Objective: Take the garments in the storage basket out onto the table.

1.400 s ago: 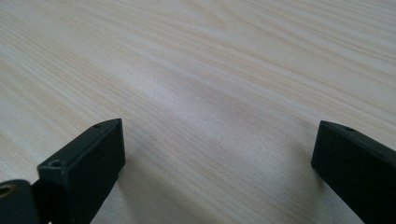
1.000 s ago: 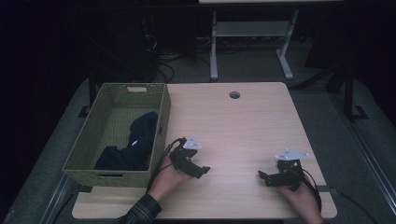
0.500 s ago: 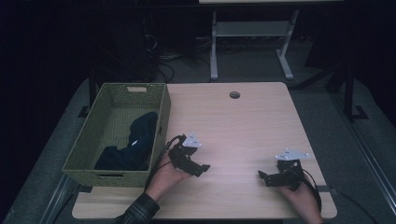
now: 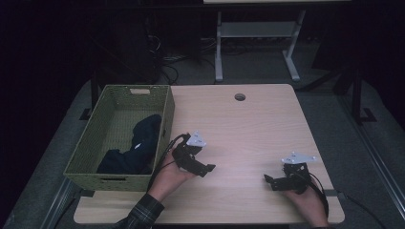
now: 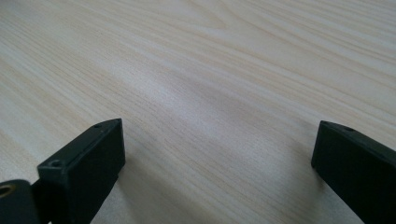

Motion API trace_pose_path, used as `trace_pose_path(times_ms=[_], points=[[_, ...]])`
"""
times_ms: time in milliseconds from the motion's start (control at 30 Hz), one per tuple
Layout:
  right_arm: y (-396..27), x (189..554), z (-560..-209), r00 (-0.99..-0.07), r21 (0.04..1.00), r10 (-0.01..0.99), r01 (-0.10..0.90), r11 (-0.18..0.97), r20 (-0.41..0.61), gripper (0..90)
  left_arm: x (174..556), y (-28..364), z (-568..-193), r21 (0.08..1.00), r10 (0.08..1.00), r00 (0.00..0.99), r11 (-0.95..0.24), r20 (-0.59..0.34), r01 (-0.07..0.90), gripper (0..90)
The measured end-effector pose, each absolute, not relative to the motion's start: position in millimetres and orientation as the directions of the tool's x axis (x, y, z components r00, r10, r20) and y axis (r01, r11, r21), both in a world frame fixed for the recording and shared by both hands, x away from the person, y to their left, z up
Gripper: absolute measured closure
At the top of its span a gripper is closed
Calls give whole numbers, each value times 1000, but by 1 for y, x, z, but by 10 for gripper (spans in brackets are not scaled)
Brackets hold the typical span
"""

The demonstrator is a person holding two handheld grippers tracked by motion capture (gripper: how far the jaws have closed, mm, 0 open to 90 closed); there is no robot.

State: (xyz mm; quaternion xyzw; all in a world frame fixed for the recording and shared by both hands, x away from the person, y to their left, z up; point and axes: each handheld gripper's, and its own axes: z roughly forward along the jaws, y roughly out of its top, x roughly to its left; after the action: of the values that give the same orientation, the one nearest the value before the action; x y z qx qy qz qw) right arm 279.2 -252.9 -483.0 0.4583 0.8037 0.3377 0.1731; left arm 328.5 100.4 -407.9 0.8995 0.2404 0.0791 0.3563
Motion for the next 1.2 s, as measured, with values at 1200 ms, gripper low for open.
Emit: trace_pose_path(times_ms=[1200], points=[[-254, 278, -483, -531, 704, 847, 611, 363, 24, 24, 342, 113, -364, 660, 469, 882, -650, -43, 378, 163]])
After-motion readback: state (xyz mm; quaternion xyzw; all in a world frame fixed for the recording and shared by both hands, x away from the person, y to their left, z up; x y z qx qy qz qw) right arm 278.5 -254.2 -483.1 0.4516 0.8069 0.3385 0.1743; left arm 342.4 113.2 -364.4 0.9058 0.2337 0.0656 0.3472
